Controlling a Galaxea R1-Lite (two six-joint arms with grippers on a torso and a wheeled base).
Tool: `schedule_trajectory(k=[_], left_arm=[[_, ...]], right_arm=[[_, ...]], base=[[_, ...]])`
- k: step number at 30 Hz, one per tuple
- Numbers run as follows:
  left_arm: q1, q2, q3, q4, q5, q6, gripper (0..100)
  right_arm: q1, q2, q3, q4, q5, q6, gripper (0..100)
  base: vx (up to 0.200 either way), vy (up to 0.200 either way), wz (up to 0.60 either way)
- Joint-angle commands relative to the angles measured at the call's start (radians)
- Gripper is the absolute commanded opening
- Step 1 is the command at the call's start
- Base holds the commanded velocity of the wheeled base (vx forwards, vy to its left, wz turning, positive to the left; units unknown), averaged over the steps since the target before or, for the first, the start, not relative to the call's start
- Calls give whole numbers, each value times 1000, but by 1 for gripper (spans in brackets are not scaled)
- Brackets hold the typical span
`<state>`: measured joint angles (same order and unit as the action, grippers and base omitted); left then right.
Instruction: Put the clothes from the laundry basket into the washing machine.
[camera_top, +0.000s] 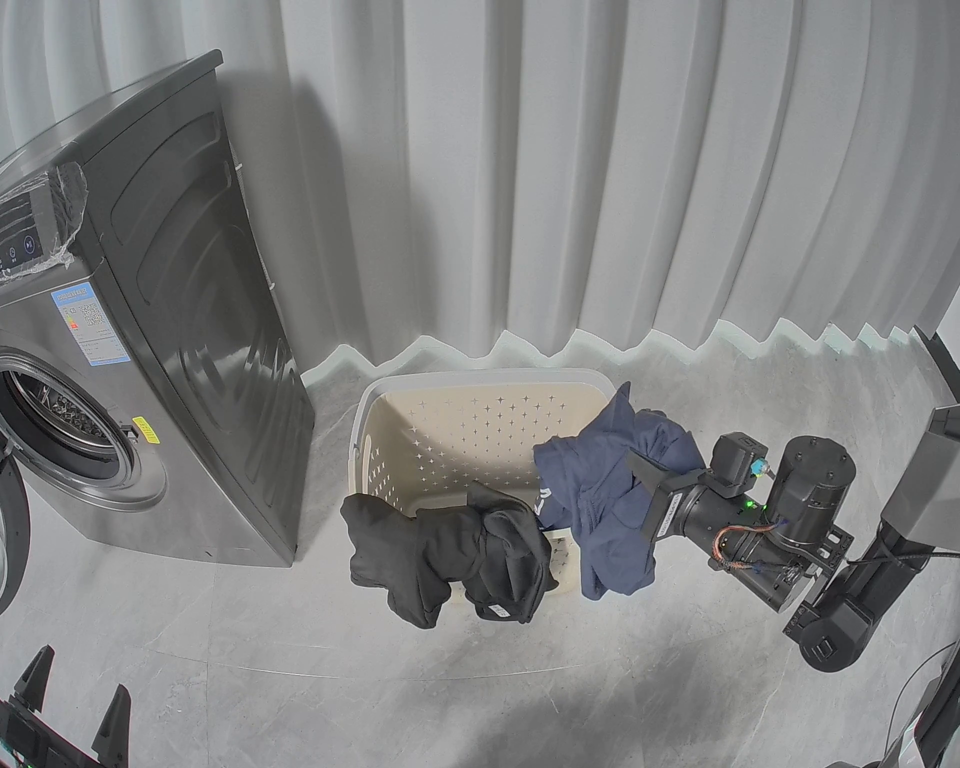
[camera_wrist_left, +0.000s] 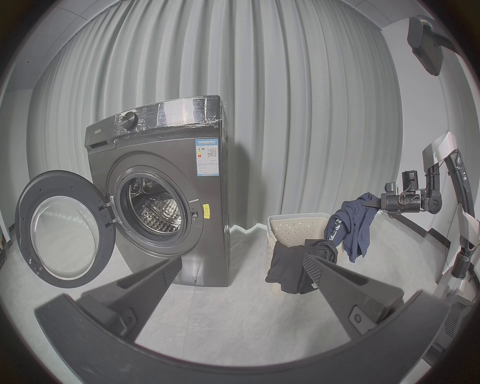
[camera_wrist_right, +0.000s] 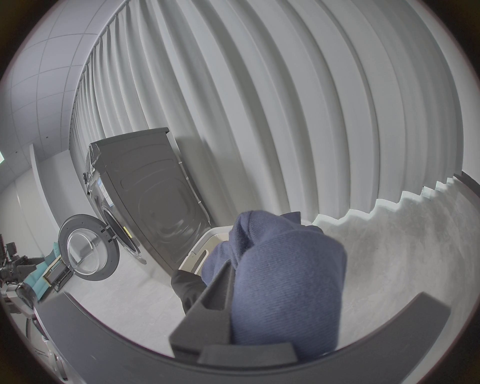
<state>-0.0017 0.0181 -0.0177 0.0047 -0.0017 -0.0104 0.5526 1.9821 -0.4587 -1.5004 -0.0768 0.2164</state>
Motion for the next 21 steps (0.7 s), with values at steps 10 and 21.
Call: schedule_trajectory(k=[10, 21], left_arm=[[0, -18, 18, 0, 2, 0, 100], [0, -18, 18, 0, 2, 0, 100]], right_arm=[[7, -112, -70, 55, -8, -29, 0], [3, -319, -104, 275, -51, -51, 0]], base=[[0, 0, 0], [0, 0, 0]])
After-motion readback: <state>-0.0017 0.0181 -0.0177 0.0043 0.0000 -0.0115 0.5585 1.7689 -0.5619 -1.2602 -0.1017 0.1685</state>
